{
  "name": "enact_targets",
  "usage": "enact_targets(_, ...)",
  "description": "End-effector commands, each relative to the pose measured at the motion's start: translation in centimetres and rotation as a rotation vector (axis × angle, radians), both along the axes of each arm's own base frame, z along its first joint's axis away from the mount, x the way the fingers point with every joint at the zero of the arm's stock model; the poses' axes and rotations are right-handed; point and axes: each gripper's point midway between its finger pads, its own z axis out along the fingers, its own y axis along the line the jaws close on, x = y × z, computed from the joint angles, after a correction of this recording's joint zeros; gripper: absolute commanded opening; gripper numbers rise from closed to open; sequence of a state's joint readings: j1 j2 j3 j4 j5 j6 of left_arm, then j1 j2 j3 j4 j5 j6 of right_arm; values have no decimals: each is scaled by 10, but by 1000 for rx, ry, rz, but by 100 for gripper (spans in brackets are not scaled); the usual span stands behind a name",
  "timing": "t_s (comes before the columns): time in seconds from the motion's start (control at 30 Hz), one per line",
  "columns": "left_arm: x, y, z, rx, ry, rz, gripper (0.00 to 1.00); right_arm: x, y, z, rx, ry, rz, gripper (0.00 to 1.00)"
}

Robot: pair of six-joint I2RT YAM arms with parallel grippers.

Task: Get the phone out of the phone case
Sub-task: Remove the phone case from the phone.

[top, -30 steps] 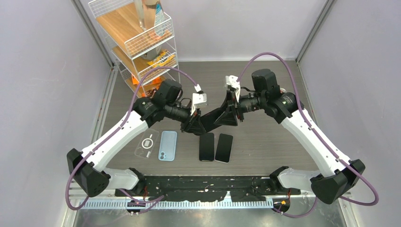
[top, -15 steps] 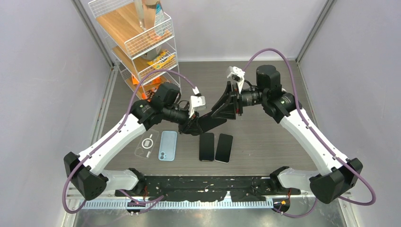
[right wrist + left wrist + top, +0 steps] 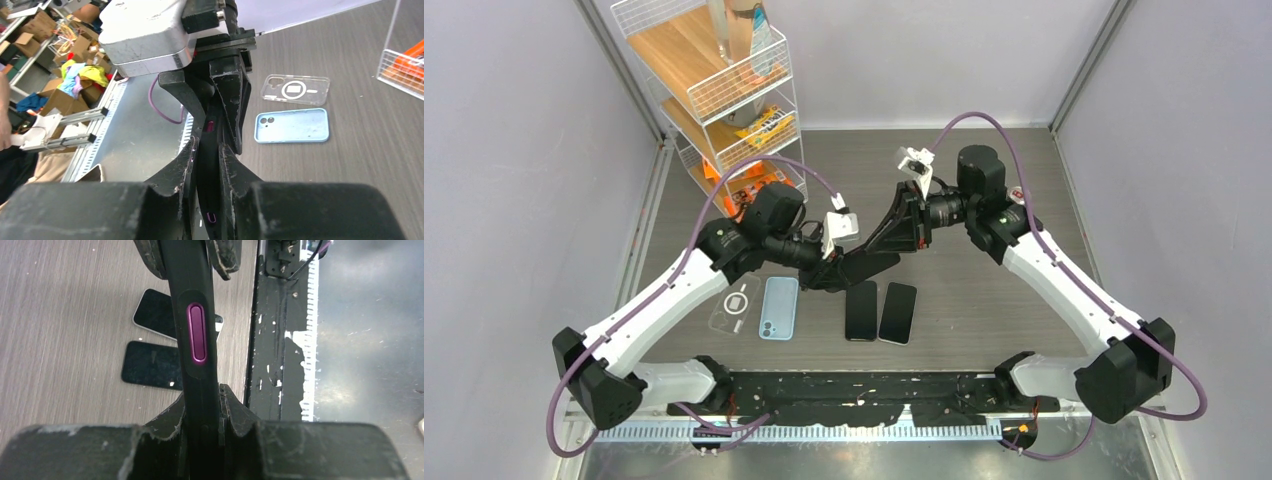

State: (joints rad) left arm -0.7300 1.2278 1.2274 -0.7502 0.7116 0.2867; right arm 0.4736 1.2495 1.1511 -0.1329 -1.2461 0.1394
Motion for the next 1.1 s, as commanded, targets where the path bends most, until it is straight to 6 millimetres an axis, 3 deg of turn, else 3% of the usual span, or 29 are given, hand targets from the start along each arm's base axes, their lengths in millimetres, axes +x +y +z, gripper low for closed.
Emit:
enact_targets(0.0,5,0,5,4,-235,-65,0,-8,1,10,46,80,61,5)
enact_targets(0.37,25,7,9,116,-486,-68,0,-16,1,-6,49,144,121,6)
enact_targets(1.07,24,9,13,245,-626,-115,0,-17,8,-14,21,193,193,5)
